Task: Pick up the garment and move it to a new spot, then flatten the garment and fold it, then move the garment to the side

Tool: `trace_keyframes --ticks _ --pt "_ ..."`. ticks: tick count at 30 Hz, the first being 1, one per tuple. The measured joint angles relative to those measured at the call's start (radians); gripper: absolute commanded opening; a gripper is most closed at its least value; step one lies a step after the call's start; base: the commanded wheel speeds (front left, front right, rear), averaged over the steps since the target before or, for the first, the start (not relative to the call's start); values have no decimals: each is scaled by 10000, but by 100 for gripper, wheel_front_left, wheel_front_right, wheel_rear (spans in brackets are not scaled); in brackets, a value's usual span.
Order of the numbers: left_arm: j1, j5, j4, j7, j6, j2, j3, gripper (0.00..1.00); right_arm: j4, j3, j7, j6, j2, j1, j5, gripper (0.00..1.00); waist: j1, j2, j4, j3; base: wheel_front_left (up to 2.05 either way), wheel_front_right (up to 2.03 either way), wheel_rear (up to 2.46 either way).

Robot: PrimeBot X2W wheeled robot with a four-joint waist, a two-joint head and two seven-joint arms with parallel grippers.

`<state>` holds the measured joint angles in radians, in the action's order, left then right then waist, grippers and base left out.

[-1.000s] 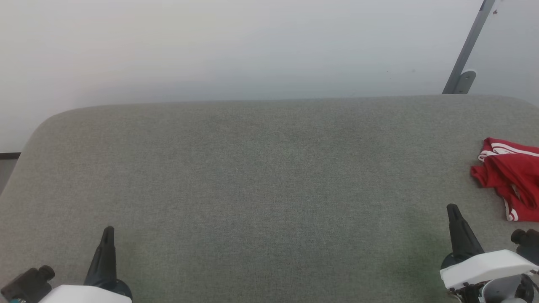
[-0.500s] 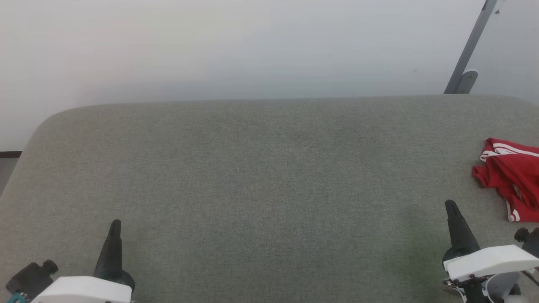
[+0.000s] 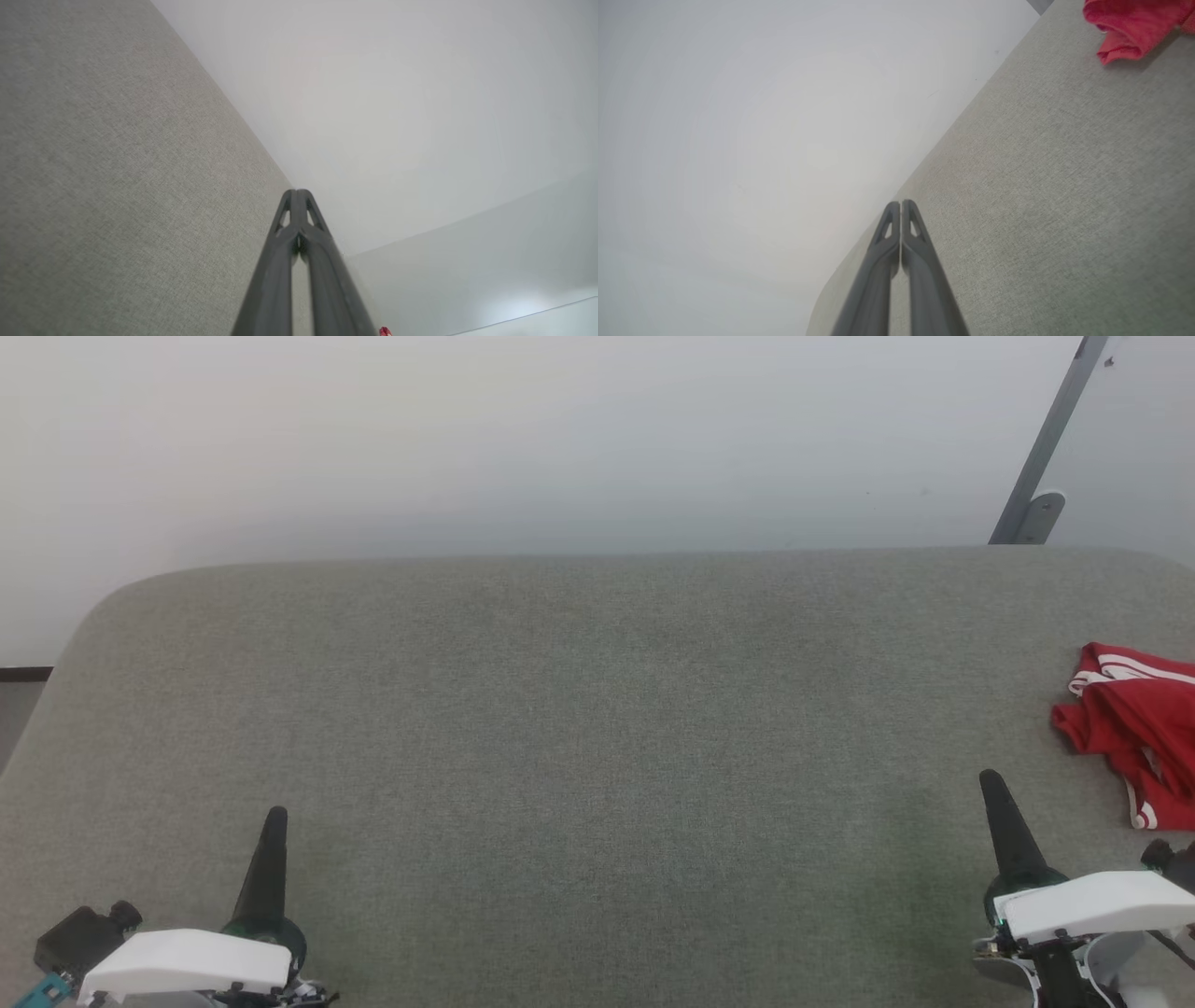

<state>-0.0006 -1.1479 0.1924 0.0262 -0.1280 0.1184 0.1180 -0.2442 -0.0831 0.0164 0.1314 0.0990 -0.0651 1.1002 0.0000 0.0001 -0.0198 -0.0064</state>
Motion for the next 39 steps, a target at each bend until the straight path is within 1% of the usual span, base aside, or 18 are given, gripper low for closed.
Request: trace_keyframes --ticks 24,39 --pt "-437 -2107 230 -621 0 -307 -10 0 2 -150 -575 -8 -211 -179 2263 0 0 0 76 37 0 0 0" --pt "-662 -3055 357 -947 0 -458 -17 0 0 -207 -874 -8 -326 -232 3400 0 0 0 121 58 0 0 0"
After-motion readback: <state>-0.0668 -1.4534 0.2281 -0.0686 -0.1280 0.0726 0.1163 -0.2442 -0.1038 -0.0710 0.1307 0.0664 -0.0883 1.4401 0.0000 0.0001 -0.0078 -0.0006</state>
